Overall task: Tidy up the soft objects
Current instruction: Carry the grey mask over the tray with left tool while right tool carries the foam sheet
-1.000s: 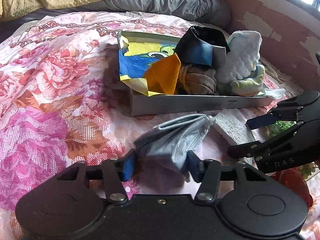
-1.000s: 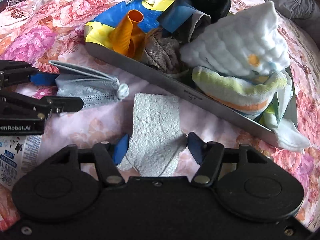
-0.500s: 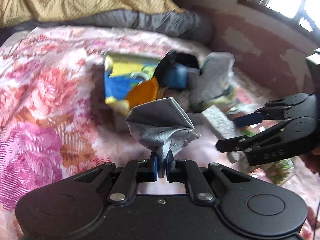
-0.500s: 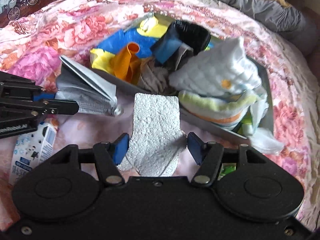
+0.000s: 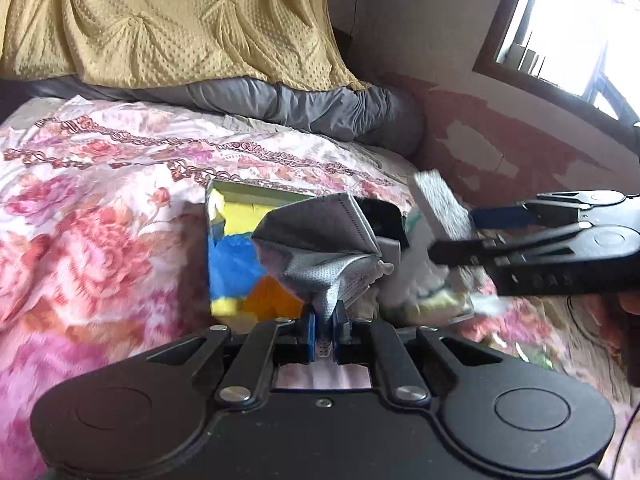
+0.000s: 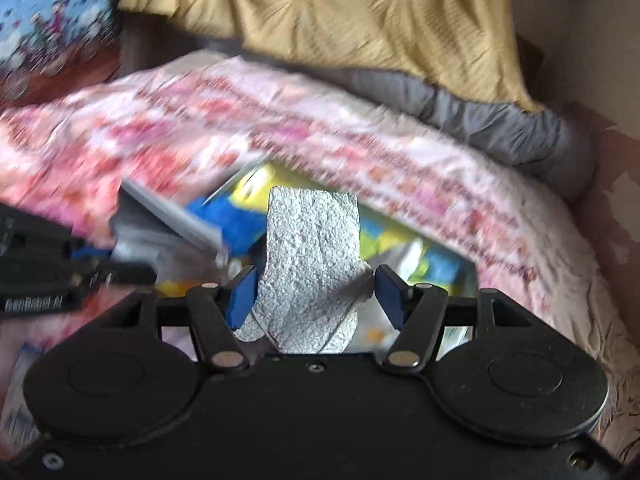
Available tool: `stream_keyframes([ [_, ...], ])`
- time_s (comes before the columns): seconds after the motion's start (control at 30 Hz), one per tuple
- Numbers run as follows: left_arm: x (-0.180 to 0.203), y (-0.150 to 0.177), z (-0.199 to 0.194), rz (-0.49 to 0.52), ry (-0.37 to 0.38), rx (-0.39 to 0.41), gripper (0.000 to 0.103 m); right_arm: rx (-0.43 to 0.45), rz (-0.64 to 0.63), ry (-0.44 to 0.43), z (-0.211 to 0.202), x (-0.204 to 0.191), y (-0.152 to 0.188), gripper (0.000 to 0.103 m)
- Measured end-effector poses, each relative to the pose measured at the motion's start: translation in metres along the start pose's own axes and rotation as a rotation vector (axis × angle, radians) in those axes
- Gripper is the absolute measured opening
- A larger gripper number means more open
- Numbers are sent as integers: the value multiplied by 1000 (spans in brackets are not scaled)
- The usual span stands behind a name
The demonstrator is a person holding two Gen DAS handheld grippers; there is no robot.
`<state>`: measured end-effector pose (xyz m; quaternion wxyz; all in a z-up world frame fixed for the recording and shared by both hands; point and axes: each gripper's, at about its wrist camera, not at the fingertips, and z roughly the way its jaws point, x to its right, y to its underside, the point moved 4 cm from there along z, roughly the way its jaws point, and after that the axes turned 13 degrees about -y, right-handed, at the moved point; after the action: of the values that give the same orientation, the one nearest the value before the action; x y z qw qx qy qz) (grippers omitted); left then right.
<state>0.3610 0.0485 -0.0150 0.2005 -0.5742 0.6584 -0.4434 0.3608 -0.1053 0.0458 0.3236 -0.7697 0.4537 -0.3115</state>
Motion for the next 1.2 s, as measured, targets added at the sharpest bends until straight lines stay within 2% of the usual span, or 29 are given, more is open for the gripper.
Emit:
stream_keyframes([
  [0.07,-1,-6,15,-17,17,-14,8,30,10,28,11,12,-12,56],
  [0.17,-4,-6,31,-38,23,-53,8,31,13,51,27,24,-21,56],
  [0.27,-8,1,40,-41,41,-100,8,9,4,58,44,32,-23,56],
  [0.37,-16,5,49,-97,91,-150,8,-18,0,58,61,30,-23,56],
  [0.5,-29,9,57,-167,95,-177,10,-39,-12,56,75,27,-21,55],
  [0.63,-40,9,60,-230,92,-174,15,-45,-24,53,78,12,-14,56],
  [0.8,-44,4,57,-242,64,-138,19,-35,-28,48,85,0,-11,62],
  [1.07,-45,-2,51,-257,69,-110,38,-15,-28,69,78,7,-16,73],
  [1.2,-42,-3,45,-254,62,-79,41,0,-34,84,69,10,-19,77],
])
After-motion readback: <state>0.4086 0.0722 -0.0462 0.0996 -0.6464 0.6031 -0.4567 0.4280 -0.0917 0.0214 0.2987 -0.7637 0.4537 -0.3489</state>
